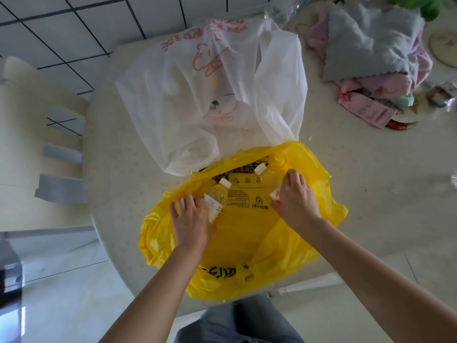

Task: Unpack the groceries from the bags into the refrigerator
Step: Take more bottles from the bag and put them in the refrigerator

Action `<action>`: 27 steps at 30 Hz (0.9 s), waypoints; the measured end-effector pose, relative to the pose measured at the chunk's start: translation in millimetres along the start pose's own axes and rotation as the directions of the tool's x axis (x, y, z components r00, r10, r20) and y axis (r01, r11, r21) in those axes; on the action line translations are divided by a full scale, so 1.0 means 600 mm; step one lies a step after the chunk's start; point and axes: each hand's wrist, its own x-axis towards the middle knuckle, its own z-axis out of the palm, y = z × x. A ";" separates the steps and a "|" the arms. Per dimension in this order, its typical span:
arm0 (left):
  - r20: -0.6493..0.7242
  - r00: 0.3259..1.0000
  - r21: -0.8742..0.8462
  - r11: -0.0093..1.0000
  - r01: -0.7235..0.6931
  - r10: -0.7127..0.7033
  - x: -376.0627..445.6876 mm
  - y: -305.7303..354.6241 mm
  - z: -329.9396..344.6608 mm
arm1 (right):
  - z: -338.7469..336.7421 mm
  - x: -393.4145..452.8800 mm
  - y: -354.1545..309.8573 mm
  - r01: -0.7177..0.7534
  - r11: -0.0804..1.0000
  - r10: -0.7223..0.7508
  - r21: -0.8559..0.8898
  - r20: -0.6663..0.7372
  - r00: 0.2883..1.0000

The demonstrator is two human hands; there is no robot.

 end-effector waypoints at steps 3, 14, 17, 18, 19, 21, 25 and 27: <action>0.016 1.000 -0.018 1.000 0.004 -0.003 -0.005 -0.005 0.001 | -0.002 -0.007 -0.005 0.032 0.999 -0.031 -0.007 0.056 0.998; 0.149 0.989 -0.113 0.993 0.033 -0.016 0.007 -0.009 -0.023 | -0.027 0.026 -0.003 0.000 1.000 -0.003 0.008 0.349 0.937; 0.140 0.990 -0.167 0.986 0.020 0.004 0.004 -0.014 -0.028 | -0.027 0.012 -0.003 0.046 0.999 -0.050 0.020 0.306 0.951; 0.129 0.992 -0.191 0.982 0.015 0.009 0.002 -0.017 -0.030 | -0.027 0.006 -0.003 0.063 0.997 -0.070 0.033 0.286 0.956; 0.119 0.993 -0.215 0.977 0.016 0.010 -0.002 -0.019 -0.032 | -0.028 0.000 -0.003 0.078 0.996 -0.088 0.049 0.265 0.960; 0.086 0.996 -0.273 0.962 0.018 0.006 -0.011 -0.022 -0.040 | -0.032 -0.012 -0.004 0.085 0.990 -0.108 0.116 0.213 0.971; 0.013 0.999 -0.479 0.877 0.039 -0.037 -0.026 -0.025 -0.066 | -0.047 -0.037 -0.012 0.070 0.944 -0.101 0.322 0.081 0.992; 0.011 0.998 -0.598 0.799 0.054 -0.060 -0.033 -0.028 -0.081 | -0.056 -0.050 -0.018 0.072 0.874 -0.083 0.480 0.000 0.997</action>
